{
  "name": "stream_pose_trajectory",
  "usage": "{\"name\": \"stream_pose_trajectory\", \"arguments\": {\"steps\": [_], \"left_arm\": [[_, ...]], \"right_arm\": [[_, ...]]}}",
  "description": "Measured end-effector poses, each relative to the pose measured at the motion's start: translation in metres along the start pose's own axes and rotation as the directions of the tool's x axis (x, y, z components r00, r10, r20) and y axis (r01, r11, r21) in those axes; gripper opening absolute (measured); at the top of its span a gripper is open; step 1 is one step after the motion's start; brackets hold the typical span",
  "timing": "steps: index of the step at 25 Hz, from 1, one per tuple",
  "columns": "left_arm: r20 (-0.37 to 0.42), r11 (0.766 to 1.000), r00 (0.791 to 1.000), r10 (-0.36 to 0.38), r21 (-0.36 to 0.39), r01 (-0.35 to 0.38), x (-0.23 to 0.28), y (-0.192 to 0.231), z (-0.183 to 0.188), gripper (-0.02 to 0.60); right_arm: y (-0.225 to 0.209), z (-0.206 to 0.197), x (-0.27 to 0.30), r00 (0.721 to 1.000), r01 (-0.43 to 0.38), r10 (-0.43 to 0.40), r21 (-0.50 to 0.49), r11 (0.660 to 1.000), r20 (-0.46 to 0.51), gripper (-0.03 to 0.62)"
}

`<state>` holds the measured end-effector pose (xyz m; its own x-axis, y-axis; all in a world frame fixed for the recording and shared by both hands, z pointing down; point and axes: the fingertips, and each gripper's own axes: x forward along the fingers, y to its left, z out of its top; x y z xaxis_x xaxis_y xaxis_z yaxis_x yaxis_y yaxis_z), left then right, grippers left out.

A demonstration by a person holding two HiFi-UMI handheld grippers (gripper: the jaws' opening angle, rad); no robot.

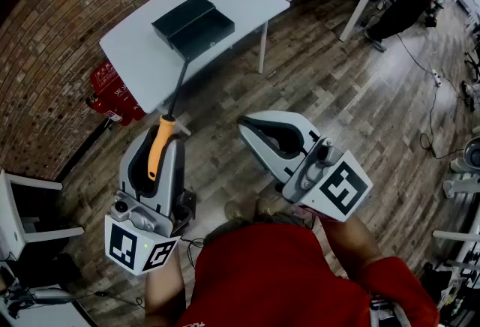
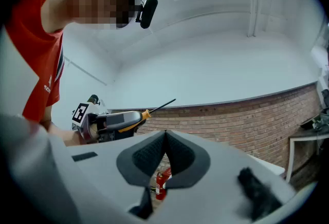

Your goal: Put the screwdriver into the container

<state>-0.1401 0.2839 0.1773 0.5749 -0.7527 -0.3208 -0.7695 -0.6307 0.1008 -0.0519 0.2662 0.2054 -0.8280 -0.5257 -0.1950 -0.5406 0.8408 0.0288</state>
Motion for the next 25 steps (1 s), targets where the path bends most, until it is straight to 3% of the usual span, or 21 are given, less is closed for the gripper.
{"name": "stream_pose_trajectory", "arguments": {"steps": [25], "left_arm": [[-0.011, 1.0, 1.0, 0.003, 0.023, -0.003, 0.018, 0.002, -0.009, 0.107]], "right_arm": [[-0.015, -0.004, 0.007, 1.0, -0.027, 0.027, 0.033, 0.999, -0.012, 0.031]]}}
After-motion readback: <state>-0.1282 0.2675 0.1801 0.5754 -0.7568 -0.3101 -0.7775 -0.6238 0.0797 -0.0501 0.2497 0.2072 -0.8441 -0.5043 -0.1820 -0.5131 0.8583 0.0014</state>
